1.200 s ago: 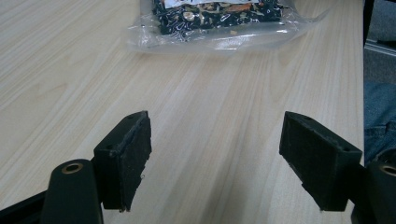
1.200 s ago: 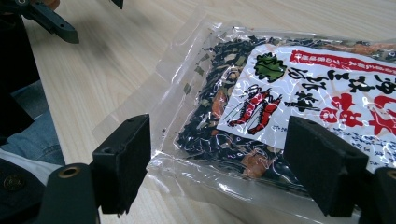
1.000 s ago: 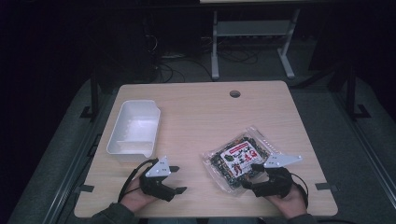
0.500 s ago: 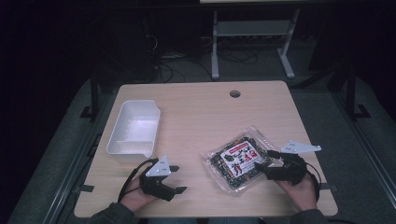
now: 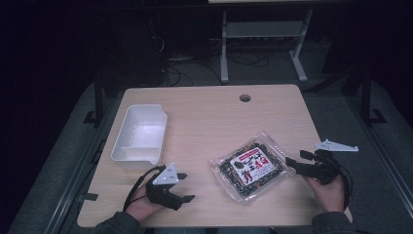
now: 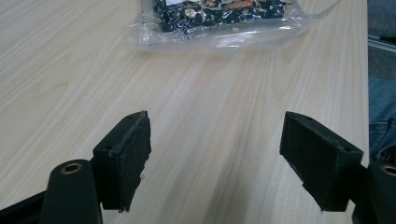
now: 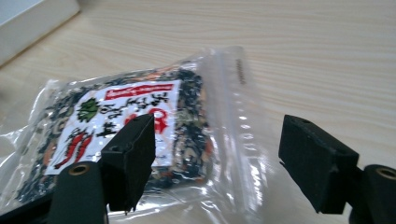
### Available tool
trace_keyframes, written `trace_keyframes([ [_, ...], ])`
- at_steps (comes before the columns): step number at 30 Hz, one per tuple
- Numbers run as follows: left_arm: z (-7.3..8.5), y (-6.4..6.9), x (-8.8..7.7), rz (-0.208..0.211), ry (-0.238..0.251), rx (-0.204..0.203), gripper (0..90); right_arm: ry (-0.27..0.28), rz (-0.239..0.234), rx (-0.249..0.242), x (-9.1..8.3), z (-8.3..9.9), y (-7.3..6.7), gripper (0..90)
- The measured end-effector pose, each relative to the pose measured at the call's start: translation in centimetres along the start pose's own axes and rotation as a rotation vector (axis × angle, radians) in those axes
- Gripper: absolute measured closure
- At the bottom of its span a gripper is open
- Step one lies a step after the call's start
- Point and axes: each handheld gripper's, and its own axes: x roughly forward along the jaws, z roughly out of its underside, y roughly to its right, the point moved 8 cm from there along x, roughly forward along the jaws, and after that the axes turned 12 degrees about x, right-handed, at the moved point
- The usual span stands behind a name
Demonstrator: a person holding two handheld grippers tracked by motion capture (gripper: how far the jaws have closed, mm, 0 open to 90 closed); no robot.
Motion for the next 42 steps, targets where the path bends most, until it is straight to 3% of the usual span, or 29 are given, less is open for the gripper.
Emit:
trace_keyframes([
  [9, 0.0, 0.0, 0.0, -0.002, -0.002, 0.002, 24.0, -0.028, 0.050, 0.073, -0.2, 0.7, 2.0, 29.7],
  [18, 0.0, 0.0, 0.0, -0.003, -0.006, 0.007, 24.0, -0.082, 0.051, 0.136, 0.4, 2.1, 3.1, 34.8],
  [28, 0.0, 0.1, 0.0, -0.004, -0.006, 0.007, 24.0, -0.115, -0.005, 0.216, 0.8, 2.8, 3.6, 50.3],
  [34, 0.0, 0.1, 0.1, -0.003, -0.008, 0.011, 24.0, -0.116, -0.046, 0.242, 0.9, 2.9, 3.5, 61.2],
  [42, 0.0, 0.0, 0.1, -0.002, -0.010, 0.014, 24.0, -0.135, -0.051, 0.243, 1.2, 3.2, 3.5, 74.1],
])
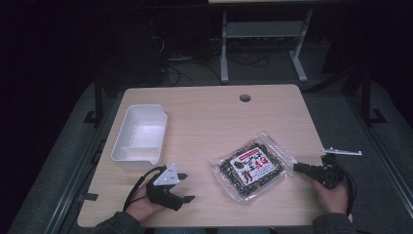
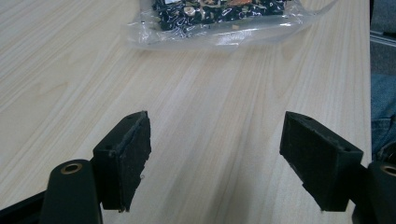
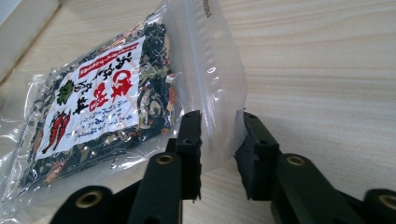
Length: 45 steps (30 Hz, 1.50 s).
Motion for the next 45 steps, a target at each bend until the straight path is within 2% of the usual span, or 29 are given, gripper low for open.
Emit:
trace_keyframes([
  [7, -0.1, 0.0, 0.1, 0.000, 0.002, -0.005, 24.0, 0.004, -0.033, 0.001, -0.2, 0.0, -0.3, 87.5],
  [10, -0.2, -0.1, 0.3, 0.000, 0.000, -0.006, 24.1, 0.016, -0.055, 0.013, -0.4, -0.2, -0.5, 89.1],
  [12, -0.4, -0.2, 0.4, 0.004, 0.003, -0.013, 24.2, 0.022, -0.054, 0.002, -0.6, -0.3, -0.8, 89.2],
  [19, -1.7, -0.8, 0.9, 0.010, 0.016, -0.022, 24.2, 0.063, -0.087, -0.066, -1.8, -1.1, -3.1, 89.3],
  [22, -2.2, -1.1, 1.0, 0.014, 0.016, -0.029, 24.5, 0.064, -0.100, -0.095, -2.2, -1.2, -3.9, 89.3],
  [27, -3.0, -1.9, 1.3, 0.016, 0.029, -0.054, 24.6, 0.079, -0.139, -0.165, -3.4, -1.8, -5.6, 89.3],
  [29, -3.6, -2.3, 1.7, 0.022, 0.030, -0.064, 24.7, 0.085, -0.155, -0.189, -4.0, -2.1, -6.3, 89.3],
  [36, -5.4, -3.2, 3.2, 0.029, 0.036, -0.060, 24.5, 0.098, -0.203, -0.281, -6.0, -2.9, -9.0, 89.4],
  [41, -6.2, -3.9, 4.3, 0.065, 0.048, -0.079, 26.1, 0.106, -0.251, -0.348, -7.9, -3.6, -11.0, 89.5],
  [45, -6.8, -4.1, 5.4, 0.118, 0.058, -0.101, 26.1, 0.112, -0.281, -0.390, -8.9, -4.1, -12.4, 89.6],
])
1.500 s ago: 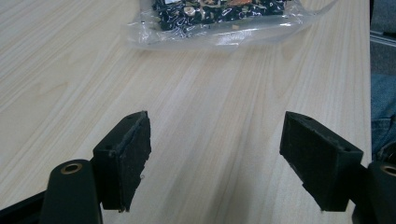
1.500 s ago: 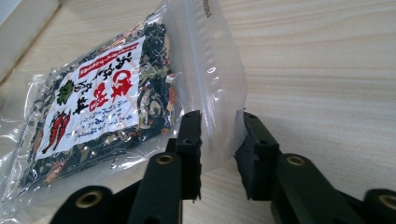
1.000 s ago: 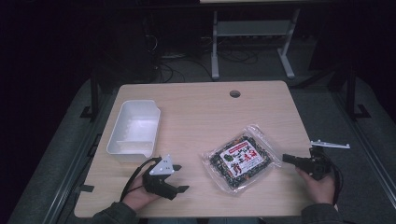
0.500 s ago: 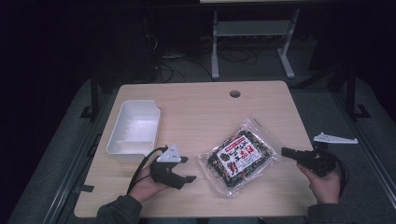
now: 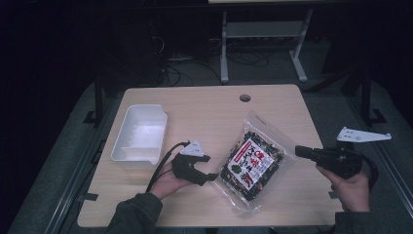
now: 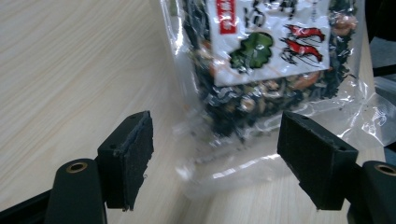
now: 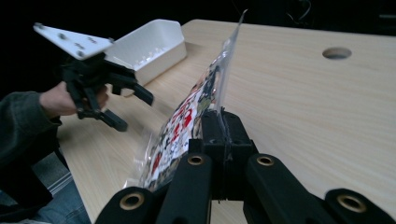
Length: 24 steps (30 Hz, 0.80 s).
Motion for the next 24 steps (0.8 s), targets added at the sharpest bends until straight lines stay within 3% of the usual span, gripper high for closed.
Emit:
trace_keyframes([
  [3, -0.3, -0.2, 0.8, 0.024, 0.012, -0.016, 26.0, 0.010, -0.024, -0.026, -0.1, -0.7, -0.8, 89.6],
  [7, -0.4, -0.5, 1.6, 0.020, 0.021, -0.033, 23.4, 0.005, -0.034, -0.041, 0.2, -1.3, -1.1, 89.8],
  [11, -0.9, -0.4, 2.2, 0.061, 0.044, -0.055, 24.3, 0.011, -0.054, -0.047, 0.4, -1.7, -1.4, 89.9],
  [14, -1.2, -0.2, 2.9, 0.089, 0.036, -0.054, 24.6, 0.016, -0.069, -0.055, 0.6, -2.1, -1.7, 89.9],
  [18, -1.6, 0.1, 3.4, 0.093, 0.030, -0.045, 24.6, 0.017, -0.074, -0.069, 0.9, -2.5, -2.1, 89.9],
  [24, -1.7, 0.1, 3.3, 0.110, 0.041, -0.075, 38.3, 0.027, -0.076, -0.074, 1.2, -2.6, -2.2, 89.9],
])
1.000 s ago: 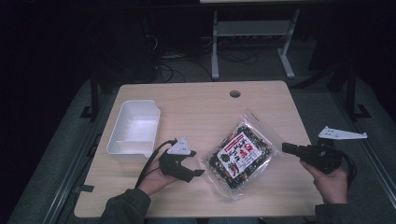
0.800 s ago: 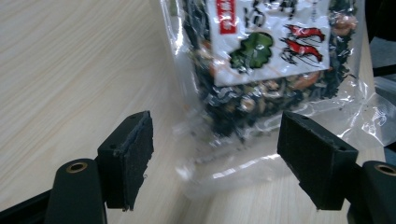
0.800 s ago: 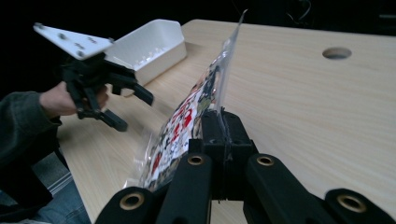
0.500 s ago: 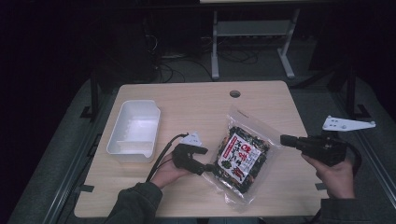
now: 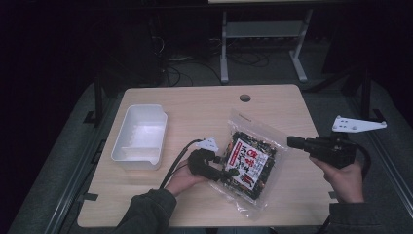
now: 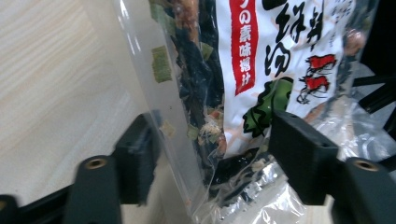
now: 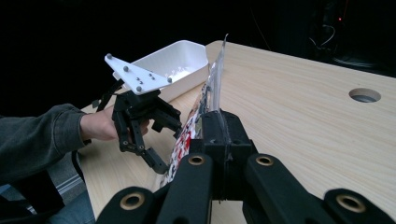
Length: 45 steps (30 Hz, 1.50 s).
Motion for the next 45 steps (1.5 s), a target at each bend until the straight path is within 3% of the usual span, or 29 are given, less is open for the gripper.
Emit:
trace_keyframes([
  [6, 0.0, 0.2, -0.6, -0.004, -0.002, 0.021, 54.4, 0.011, 0.001, 0.008, 0.1, 0.0, 0.3, 89.9],
  [8, 0.0, 0.4, -0.7, -0.021, -0.011, 0.057, 62.3, 0.014, 0.008, 0.005, 0.1, 0.1, 0.4, 89.8],
  [10, 0.1, 0.6, -0.8, -0.020, -0.012, 0.077, 65.1, 0.023, 0.025, 0.001, 0.1, 0.2, 0.7, 89.5],
  [13, 0.1, 0.9, -1.0, -0.014, -0.013, 0.101, 68.4, 0.041, 0.010, 0.012, 0.1, 0.5, 1.1, 86.3],
  [16, 0.0, 1.0, -1.0, -0.017, -0.015, 0.117, 69.0, 0.047, 0.005, 0.026, 0.1, 0.8, 1.6, 77.7],
  [18, 0.0, 1.0, -1.0, -0.018, -0.017, 0.120, 69.1, 0.056, 0.003, 0.040, 0.2, 1.0, 1.9, 63.8],
  [22, 0.2, 1.2, -0.9, -0.029, -0.027, 0.138, 69.8, 0.048, 0.002, 0.076, 0.9, 2.0, 2.8, 45.8],
  [25, 0.4, 1.2, -0.8, -0.035, -0.032, 0.146, 70.4, 0.043, 0.006, 0.105, 1.4, 3.2, 3.5, 38.8],
  [36, 0.3, 1.4, -0.7, -0.057, -0.036, 0.174, 71.6, -0.090, 0.024, 0.197, 5.5, 7.7, 5.9, 27.8],
  [45, 0.2, 1.6, -0.8, -0.064, -0.039, 0.195, 71.7, -0.167, -0.080, 0.213, 8.0, 9.1, 4.9, 31.4],
])
